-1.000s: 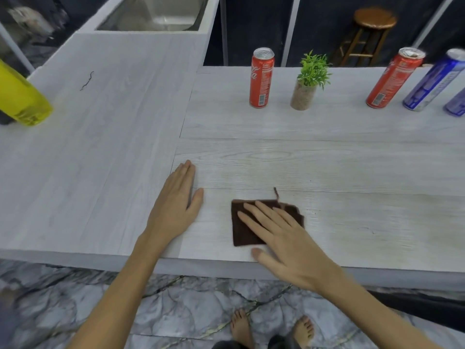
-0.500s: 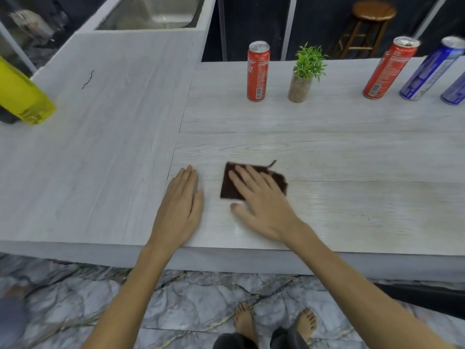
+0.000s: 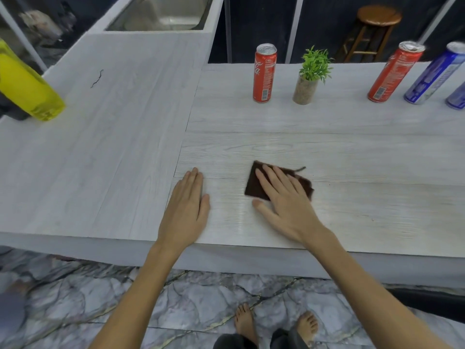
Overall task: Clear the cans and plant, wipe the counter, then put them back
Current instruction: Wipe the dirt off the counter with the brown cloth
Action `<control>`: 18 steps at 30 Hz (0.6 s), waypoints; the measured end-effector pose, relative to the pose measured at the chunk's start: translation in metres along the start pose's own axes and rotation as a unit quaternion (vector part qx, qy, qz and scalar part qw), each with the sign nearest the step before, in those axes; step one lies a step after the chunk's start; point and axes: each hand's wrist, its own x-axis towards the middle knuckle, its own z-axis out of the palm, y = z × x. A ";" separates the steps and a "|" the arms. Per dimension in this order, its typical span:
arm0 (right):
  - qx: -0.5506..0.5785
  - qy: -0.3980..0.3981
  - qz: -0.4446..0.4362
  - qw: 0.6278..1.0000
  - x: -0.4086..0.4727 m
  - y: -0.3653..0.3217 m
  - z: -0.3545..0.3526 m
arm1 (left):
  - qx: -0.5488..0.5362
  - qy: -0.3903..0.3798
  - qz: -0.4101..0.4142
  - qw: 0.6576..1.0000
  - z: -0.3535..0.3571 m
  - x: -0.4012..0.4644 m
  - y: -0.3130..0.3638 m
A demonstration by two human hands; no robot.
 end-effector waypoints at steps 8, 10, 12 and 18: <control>0.039 0.011 -0.095 0.995 -0.066 -0.038 0.026 | 0.007 -0.005 0.006 1.000 -0.002 -0.001 0.000; 0.050 0.010 -0.083 0.995 -0.089 -0.021 0.022 | 0.008 -0.005 0.003 1.000 -0.002 -0.001 0.000; 0.050 0.009 -0.072 0.996 -0.107 0.001 0.014 | -0.009 -0.001 -0.005 1.000 -0.003 -0.001 0.003; 0.020 0.034 0.034 0.999 -0.115 0.069 -0.011 | -0.074 0.041 0.008 0.996 0.008 0.000 0.042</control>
